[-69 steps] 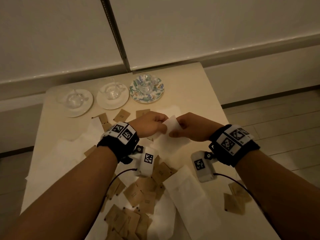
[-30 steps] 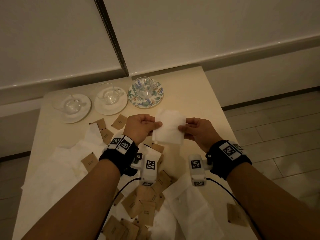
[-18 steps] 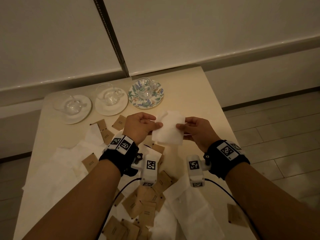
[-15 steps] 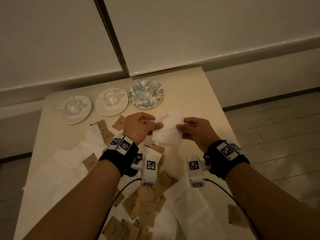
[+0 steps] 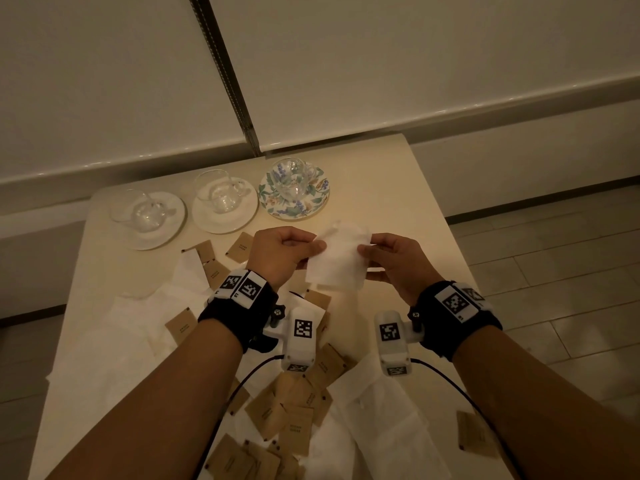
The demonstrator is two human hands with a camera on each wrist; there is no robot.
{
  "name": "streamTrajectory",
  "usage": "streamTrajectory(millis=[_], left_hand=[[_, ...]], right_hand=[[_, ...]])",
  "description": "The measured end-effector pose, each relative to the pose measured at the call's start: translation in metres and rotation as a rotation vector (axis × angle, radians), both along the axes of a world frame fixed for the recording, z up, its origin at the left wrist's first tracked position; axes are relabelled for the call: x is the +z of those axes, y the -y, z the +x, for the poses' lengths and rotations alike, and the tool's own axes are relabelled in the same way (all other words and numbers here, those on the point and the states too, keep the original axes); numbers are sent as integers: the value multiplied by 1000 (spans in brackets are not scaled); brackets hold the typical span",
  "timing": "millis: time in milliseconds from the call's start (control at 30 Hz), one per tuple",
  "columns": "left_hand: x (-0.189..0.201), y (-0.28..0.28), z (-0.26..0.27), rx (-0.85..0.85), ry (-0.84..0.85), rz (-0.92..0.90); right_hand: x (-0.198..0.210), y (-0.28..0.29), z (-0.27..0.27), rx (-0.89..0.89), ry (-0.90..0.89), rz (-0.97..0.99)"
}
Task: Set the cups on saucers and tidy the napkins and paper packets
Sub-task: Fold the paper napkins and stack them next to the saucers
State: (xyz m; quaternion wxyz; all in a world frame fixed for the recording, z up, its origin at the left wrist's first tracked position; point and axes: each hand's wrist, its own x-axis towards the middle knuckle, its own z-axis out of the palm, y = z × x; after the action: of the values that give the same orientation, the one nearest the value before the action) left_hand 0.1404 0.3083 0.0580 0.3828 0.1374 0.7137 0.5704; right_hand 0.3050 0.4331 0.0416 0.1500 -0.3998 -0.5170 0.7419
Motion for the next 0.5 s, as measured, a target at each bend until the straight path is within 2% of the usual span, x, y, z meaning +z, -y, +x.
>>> streamTrajectory(millis=[200, 267, 367, 433, 500], left_hand=[[5, 3, -1, -37, -17, -3], [8, 4, -2, -71, -40, -9], [13, 5, -5, -143, -99, -24], [17, 6, -6, -204, -145, -43], [22, 6, -9, -263, -176, -50]], right_hand=[[1, 3, -4, -9, 93, 101], [2, -1, -4, -17, 142, 276], [10, -1, -8, 135, 121, 584], [14, 2, -15, 230, 110, 678], [18, 3, -21, 248, 85, 707]])
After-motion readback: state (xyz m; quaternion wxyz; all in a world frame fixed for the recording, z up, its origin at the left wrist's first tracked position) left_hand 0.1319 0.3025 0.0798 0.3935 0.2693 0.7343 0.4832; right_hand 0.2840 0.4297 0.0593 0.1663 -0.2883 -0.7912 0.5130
